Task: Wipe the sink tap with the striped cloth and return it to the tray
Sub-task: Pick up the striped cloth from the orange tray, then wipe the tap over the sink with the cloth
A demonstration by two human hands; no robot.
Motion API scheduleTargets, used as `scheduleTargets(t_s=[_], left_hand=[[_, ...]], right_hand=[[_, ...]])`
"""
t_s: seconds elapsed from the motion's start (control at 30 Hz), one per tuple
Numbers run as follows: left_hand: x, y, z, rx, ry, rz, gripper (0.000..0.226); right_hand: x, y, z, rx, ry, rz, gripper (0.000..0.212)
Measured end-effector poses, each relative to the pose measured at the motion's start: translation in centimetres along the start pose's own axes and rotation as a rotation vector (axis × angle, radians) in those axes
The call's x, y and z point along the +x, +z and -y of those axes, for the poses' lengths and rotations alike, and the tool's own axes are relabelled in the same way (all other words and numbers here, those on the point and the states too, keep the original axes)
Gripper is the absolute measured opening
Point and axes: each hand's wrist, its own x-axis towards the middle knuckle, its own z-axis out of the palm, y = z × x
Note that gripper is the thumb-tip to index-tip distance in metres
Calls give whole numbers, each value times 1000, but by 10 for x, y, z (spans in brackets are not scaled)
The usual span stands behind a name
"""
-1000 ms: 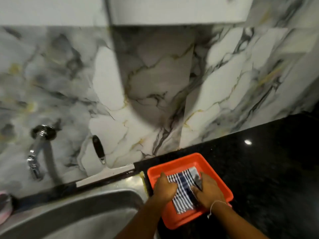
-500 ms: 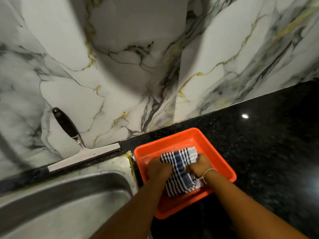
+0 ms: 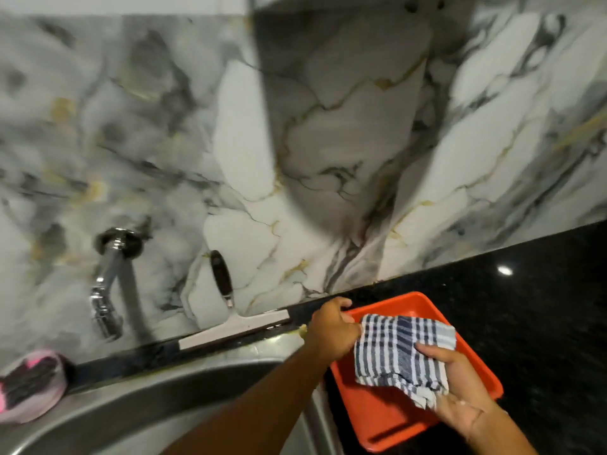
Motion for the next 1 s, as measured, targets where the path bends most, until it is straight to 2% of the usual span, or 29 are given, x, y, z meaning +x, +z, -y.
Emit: scheduleTargets(t_s=[0.1, 0.17, 0.27, 0.33, 0.4, 0.47, 0.53, 0.6, 0.67, 0.7, 0.73, 0.77, 0.8, 0.83, 0.9, 1.0], left_hand=[[-29, -79, -25, 322, 372, -234, 49], [-49, -149, -42, 501, 626, -395, 51], [-69, -259, -58, 799, 928, -635, 52], [-73, -329, -59, 1100, 986, -775, 52], [-68, -392, -54, 1370, 961, -824, 51], [-59, -450, -43, 1627, 939, -782, 58], [-46, -488, -34, 1836, 1010, -705, 65], [-29, -509, -29, 1906, 1151, -704, 67], [-15, -517, -25, 1894, 1232, -769, 69], [-9, -519, -23, 1883, 1263, -790, 70], [-6, -520, -22, 1883, 1288, -803, 70], [-4, -520, -20, 1886, 1298, -808, 70], [-4, -520, -18, 1880, 1299, -804, 70], [-5, -519, -16, 1873, 1296, -797, 70], [-6, -518, -15, 1853, 1299, -786, 69], [-5, -520, -17, 1858, 1309, -780, 68]], right_hand=[[-8, 61, -33, 41, -111, -16, 29], [-6, 110, -59, -62, -224, -115, 34], [7, 197, -96, -291, -562, -306, 18], [11, 264, -118, -366, -750, -330, 8], [18, 320, -140, -491, -831, -249, 15], [33, 367, -166, -716, -894, -127, 16], [47, 399, -184, -1025, -952, -21, 8], [58, 415, -198, -1336, -1007, 107, 33], [66, 422, -202, -1471, -1073, 139, 49], [73, 423, -202, -1454, -1057, 132, 47], [78, 424, -201, -1380, -1012, 104, 36], [83, 425, -200, -1229, -934, 62, 17], [88, 425, -197, -1015, -790, 26, 14], [94, 424, -193, -782, -607, 12, 25], [95, 418, -182, -422, -234, 153, 30], [100, 410, -177, -161, 92, 345, 41]])
